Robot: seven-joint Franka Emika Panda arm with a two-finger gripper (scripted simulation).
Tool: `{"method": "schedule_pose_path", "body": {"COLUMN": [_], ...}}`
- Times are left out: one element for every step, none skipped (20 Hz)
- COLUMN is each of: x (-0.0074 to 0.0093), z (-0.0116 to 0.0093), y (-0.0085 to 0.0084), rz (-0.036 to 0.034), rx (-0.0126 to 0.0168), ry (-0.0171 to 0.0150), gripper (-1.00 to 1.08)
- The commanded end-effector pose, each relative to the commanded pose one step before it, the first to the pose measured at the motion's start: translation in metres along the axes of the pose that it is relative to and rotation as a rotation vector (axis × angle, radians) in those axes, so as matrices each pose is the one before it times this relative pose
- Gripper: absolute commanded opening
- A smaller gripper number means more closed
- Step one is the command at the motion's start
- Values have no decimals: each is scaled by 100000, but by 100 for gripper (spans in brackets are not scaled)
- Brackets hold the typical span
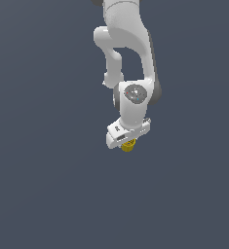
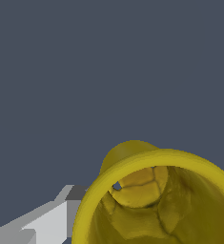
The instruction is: Pick up the object and move it to a goal position.
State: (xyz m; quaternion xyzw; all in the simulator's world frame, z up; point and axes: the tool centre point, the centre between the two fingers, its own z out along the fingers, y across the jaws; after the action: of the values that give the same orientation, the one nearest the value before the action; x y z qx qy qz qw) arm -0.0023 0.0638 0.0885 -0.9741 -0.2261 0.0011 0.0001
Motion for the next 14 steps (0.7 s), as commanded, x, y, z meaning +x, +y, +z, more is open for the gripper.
{"method": "schedule_pose_path", "body": {"x": [-547,-272,-287,-300,-305,-324,-333,-332,-333,-331,-329,-328,-327,-324], "z": [-1972,-867,-917,-964,-1010,-1051,-1086,-1096,-1096,-1098,-1096,-1095,-1096,-1092], "y": [1046,459,484,508,513,552,569,568,573,570,572,571,571,571], "rz": [66,0,0,0,-43,0,0,-26,0,-24,0,0,-24,0], "rx": [-108,0,0,0,49,0,0,57,0,57,0,0,55,0], "ry": [228,0,0,0,23,0,0,28,0,31,0,0,34,0], "gripper": [-100,-100,-100,-100,-100,-100,-100,-100,-100,-100,-100,-100,-100,-100]}}
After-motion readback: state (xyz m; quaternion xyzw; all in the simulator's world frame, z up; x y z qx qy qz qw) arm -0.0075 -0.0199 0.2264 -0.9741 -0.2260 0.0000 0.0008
